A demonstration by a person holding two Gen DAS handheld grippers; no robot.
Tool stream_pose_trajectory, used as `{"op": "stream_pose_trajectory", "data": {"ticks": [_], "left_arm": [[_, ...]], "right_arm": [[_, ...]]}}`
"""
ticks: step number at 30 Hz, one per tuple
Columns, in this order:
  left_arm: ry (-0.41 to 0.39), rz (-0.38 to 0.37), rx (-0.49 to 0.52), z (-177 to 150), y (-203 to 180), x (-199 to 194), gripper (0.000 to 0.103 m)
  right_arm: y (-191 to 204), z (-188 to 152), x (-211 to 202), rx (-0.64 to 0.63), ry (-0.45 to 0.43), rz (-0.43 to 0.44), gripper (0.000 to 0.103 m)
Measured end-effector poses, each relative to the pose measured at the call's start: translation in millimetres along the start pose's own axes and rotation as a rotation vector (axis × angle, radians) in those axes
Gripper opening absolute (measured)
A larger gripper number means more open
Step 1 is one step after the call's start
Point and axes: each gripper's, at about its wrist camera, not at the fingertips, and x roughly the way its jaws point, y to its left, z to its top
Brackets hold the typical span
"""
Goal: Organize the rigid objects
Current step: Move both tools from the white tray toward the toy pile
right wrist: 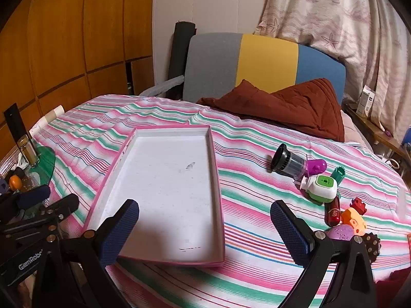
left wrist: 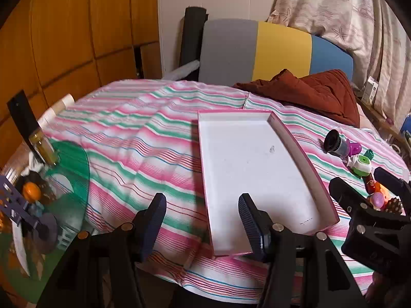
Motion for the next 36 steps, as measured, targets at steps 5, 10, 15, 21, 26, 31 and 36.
{"op": "stream_pose_trajectory", "data": {"ticks": [5, 10, 15, 21, 26, 31, 36], "left_arm": [[-0.009, 0.001, 0.024, 1, -4, -1, 0.059], [-0.003, -0.010, 0.051, 1, -11, 3, 0.059], [0.019, -0.055, 0.065, 2, -17, 7, 0.059], [0.034, -0.154, 0.061, 8, -24, 9, 0.059], [0.015, -0.244, 0.098, 17, -38, 4, 0.059], [0.042, -0.341, 0.126, 24, -60, 7, 0.059], [0.085, -0.422, 0.172, 26, -86, 10, 0.059]], "right_arm": [[-5, -2, 4, -0.002, 0.017, -0.001, 0.103], [-14, -1, 8, 0.001, 0.027, -0.013, 0.103], [-27, 0, 13, 0.009, 0.042, -0.013, 0.103], [-53, 4, 15, 0.023, 0.062, -0.022, 0.103], [-106, 10, 12, 0.114, 0.093, -0.012, 0.103], [-188, 12, 4, 0.251, 0.109, -0.095, 0.103], [-263, 5, 0, 0.375, 0.116, -0.174, 0.103]]}}
